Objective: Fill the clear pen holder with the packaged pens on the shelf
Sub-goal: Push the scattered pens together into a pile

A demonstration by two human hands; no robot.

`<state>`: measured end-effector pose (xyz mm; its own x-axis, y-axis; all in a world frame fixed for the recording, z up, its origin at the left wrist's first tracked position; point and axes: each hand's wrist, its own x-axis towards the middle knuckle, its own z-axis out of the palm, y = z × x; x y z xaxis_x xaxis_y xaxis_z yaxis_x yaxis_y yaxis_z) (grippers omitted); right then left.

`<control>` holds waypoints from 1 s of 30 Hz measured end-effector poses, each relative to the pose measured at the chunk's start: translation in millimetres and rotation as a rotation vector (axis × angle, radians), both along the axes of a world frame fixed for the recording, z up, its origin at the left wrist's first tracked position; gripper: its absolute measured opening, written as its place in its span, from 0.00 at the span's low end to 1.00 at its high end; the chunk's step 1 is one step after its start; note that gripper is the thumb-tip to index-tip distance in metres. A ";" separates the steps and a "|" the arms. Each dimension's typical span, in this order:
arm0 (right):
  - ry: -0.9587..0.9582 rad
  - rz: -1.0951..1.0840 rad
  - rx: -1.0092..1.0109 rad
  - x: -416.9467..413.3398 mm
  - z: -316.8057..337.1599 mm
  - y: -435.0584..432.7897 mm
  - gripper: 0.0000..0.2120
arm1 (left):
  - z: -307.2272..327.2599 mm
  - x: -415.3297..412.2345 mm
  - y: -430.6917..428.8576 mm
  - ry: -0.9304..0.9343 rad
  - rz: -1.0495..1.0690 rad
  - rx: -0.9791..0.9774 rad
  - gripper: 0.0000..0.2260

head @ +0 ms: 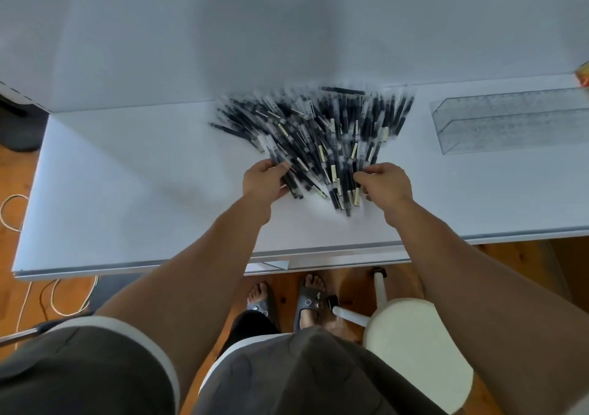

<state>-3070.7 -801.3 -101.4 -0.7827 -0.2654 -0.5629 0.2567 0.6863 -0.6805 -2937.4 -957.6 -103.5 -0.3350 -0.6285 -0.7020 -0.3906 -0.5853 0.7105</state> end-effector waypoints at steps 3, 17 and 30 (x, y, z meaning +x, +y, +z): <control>-0.084 0.001 -0.015 0.2 3.2 7.8 0.07 | 7.7 5.3 2.2 0.069 -0.007 -0.023 0.03; -0.074 -0.092 -0.075 38.1 20.4 22.8 0.03 | 4.9 19.7 18.8 0.051 -0.050 -0.233 0.04; 0.049 -0.097 -0.031 48.8 34.0 23.7 0.04 | 4.8 17.4 28.1 0.168 -0.406 -0.168 0.08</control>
